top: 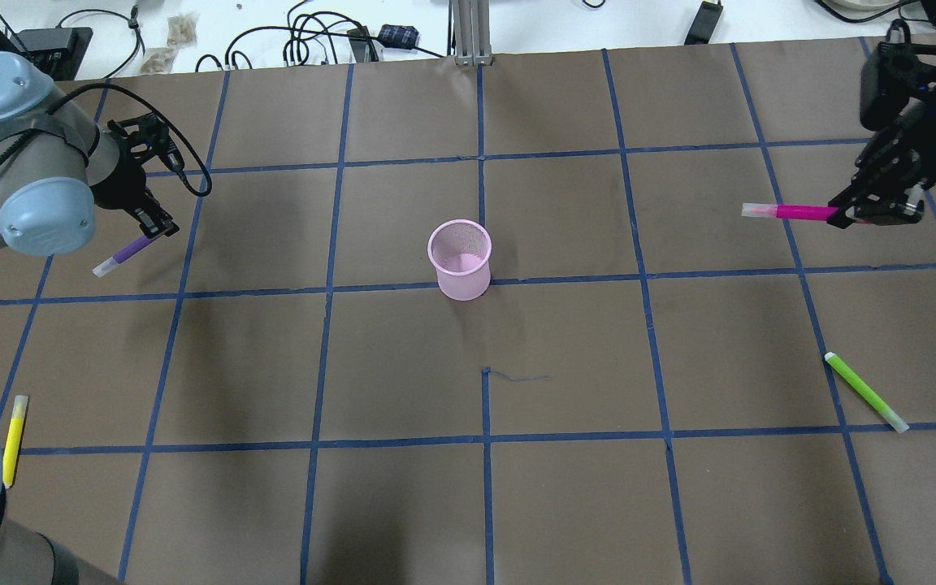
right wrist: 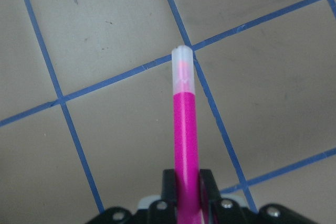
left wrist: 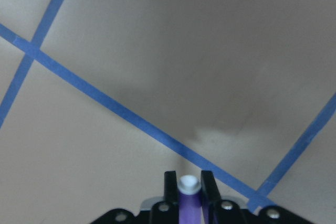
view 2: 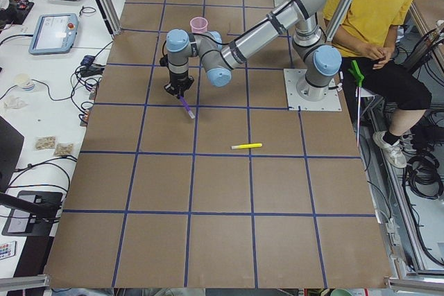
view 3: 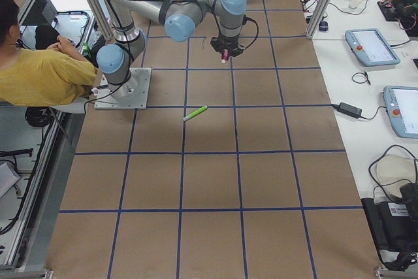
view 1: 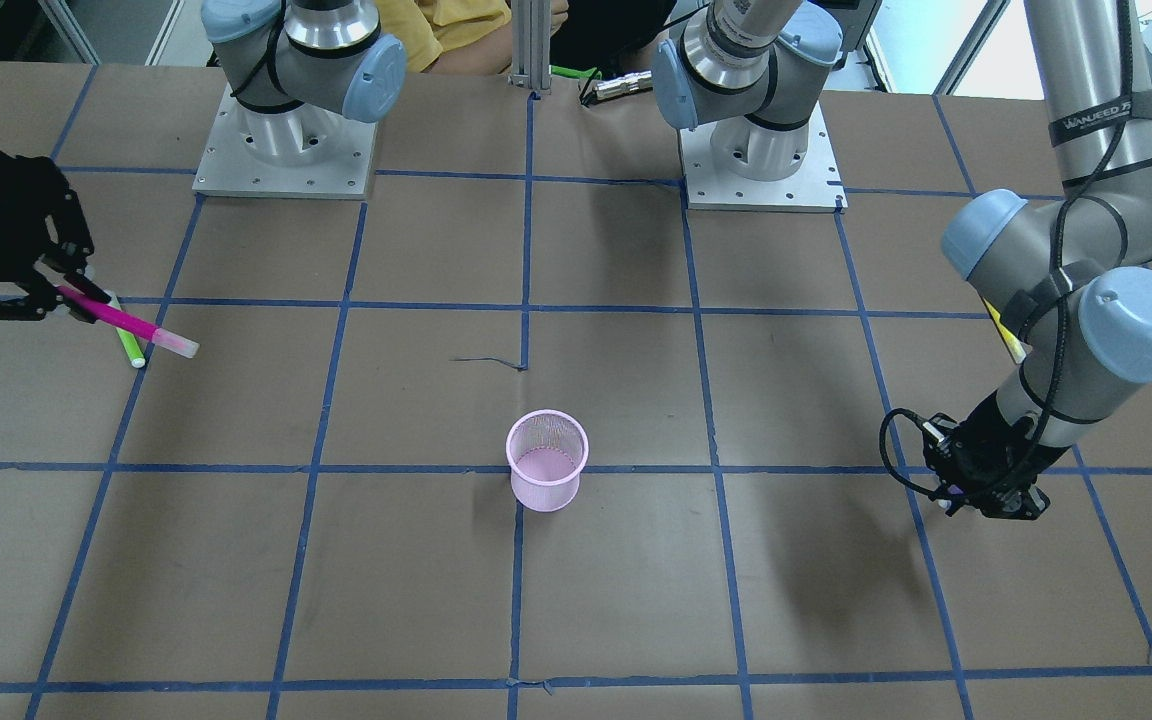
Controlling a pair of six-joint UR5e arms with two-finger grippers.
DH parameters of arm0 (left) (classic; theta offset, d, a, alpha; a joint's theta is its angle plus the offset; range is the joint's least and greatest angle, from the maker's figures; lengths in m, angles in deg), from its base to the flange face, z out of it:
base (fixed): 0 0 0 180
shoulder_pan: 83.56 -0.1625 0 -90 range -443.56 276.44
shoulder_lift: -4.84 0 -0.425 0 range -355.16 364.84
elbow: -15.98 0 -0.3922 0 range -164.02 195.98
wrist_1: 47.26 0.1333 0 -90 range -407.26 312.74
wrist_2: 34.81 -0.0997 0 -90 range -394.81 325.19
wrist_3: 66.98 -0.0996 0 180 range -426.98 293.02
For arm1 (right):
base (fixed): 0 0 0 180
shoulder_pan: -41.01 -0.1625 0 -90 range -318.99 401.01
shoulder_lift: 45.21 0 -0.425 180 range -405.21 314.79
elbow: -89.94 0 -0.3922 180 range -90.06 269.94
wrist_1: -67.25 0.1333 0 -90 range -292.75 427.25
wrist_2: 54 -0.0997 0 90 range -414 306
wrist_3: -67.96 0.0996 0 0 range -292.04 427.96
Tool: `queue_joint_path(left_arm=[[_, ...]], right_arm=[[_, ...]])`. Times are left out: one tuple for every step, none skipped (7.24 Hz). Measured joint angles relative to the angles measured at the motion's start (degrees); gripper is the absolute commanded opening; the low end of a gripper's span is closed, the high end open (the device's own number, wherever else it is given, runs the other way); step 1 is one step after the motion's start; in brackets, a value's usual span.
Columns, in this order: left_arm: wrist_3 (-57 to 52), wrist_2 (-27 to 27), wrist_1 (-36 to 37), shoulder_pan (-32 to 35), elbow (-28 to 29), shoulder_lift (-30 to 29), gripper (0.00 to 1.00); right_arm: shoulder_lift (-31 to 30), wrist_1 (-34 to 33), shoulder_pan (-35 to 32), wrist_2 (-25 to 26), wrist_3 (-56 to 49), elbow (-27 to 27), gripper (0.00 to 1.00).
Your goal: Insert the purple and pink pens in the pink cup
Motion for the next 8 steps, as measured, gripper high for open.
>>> queue_joint_path(left_arm=[[1.11,2.86,-1.06,-0.04,-0.30,1.54,0.00],[2.22,5.95,-2.91,-0.09,-0.43,3.00,0.00],[3.11,8.11,-4.49,-0.29,-0.74,4.19,0.00],[3.52,9.16,-5.83,-0.90,-1.35,4.96,0.00],[3.70,9.91,-6.81,-1.68,-1.90,5.35,0.00],[3.78,10.72,-7.23,-2.10,-2.12,5.49,0.00],[3.84,11.23,-7.37,-2.26,-2.18,5.53,0.00],[3.89,11.49,-7.41,-2.30,-2.19,5.55,0.00]], right_arm=[[0.03,-1.69,-6.57,1.22,8.70,0.28,0.07],[0.85,-4.35,-13.51,3.73,17.19,0.52,0.07],[2.29,-6.80,-20.51,7.55,25.50,0.77,0.07],[4.09,-8.91,-26.56,10.41,32.33,1.41,0.08],[6.72,-10.17,-31.93,13.57,37.22,3.23,0.08],[10.35,-10.44,-36.78,17.69,41.01,6.41,0.09],[14.20,-10.25,-40.62,20.99,44.42,10.05,0.11],[17.48,-9.77,-43.43,22.67,47.16,13.19,0.12]])
